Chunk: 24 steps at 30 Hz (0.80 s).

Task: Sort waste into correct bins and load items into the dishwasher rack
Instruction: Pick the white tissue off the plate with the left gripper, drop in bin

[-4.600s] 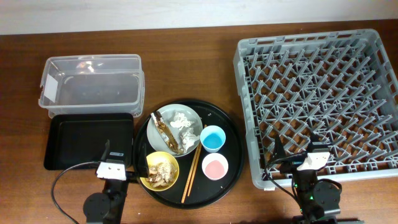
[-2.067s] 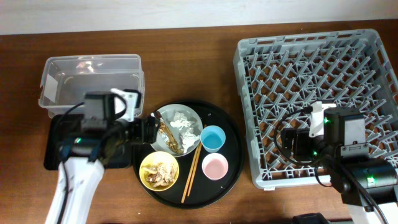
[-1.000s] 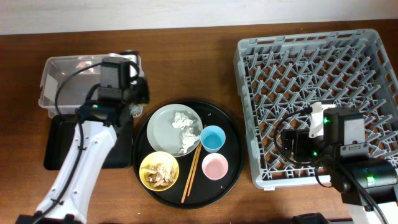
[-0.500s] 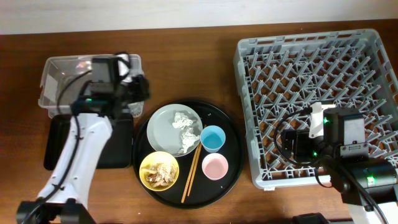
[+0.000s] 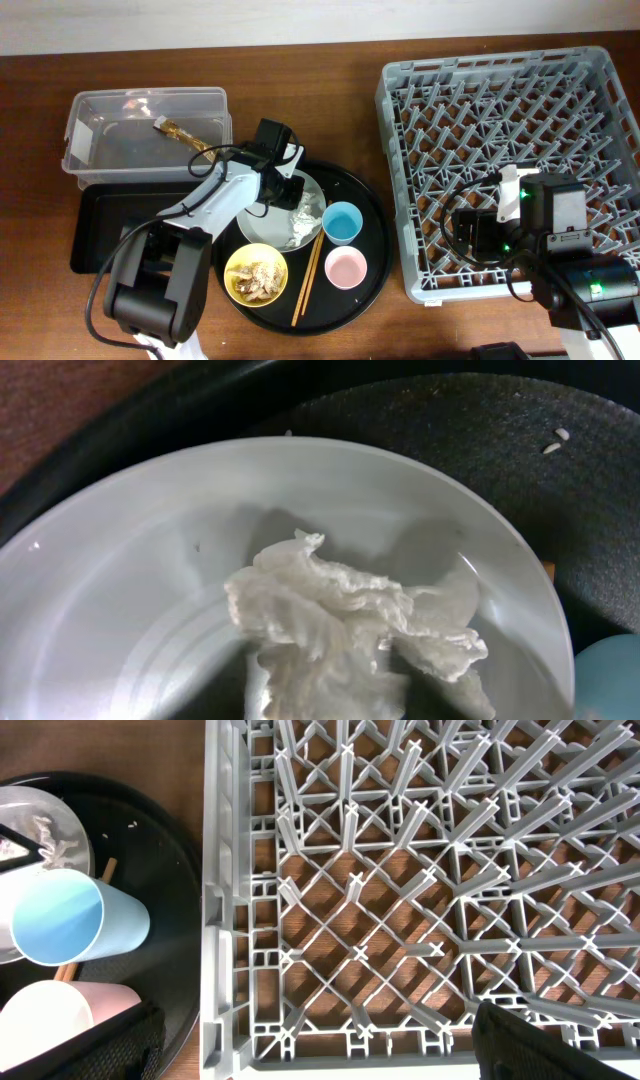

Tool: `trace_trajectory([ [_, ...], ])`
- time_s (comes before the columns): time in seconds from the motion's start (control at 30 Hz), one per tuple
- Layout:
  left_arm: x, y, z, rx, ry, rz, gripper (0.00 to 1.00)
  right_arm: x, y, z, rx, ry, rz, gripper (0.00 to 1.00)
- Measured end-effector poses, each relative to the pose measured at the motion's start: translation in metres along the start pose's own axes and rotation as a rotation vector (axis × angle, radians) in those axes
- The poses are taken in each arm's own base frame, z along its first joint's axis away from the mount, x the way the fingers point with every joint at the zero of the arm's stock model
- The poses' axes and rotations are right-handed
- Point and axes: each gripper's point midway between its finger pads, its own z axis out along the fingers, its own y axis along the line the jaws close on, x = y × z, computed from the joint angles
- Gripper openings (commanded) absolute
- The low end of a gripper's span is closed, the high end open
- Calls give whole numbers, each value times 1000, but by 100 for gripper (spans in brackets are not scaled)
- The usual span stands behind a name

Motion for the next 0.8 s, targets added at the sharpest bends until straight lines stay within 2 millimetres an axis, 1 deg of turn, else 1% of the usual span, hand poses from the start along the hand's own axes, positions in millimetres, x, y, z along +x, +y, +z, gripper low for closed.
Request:
trace_trajectory([
  [0.17,5,4,-2,-21,25,-2,0,1,0,0,0,3,0,99],
  [0.23,-6,10,-17,-32,-8,-15,0,1,0,0,0,2,-1,99],
  [0.27,-16,18,-35,-44,-58,-31,0,1,0,0,0,3,-1,99],
  [0.3,-32,30,-61,-66,-138,-54,0,1,0,0,0,3,-1,99],
  [0.33,-51,45,-94,-97,-239,-79,1,1,0,0,0,2,0,99],
  [0.37,-75,71,-150,-163,-405,-122,2,1,0,0,0,3,0,99],
  [0.4,-81,89,-179,-207,-482,-153,12,1,0,0,0,2,-1,99],
  [0.43,-83,102,-198,-241,-526,-179,29,1,0,0,0,2,-1,99],
  [0.47,-80,123,-214,-285,-558,-220,33,1,0,0,0,3,-1,99],
  [0.5,-75,141,-218,-317,-559,-259,40,1,0,0,0,2,-1,99],
  [0.53,-67,163,-215,-350,-538,-305,56,1,0,0,0,2,-1,99],
  [0.57,-61,179,-210,-373,-516,-337,61,1,0,0,0,2,0,99],
  [0.63,-60,180,-208,-372,-509,-341,61,1,0,0,0,2,-1,99],
  [0.7,-58,168,-201,-314,-482,-325,62,0,0,0,0,2,-1,99],
  [0.77,-47,135,-185,-191,-397,-292,63,1,0,0,0,3,-1,98],
  [0.8,-38,117,-176,-145,-339,-272,63,1,0,0,0,2,0,99],
])
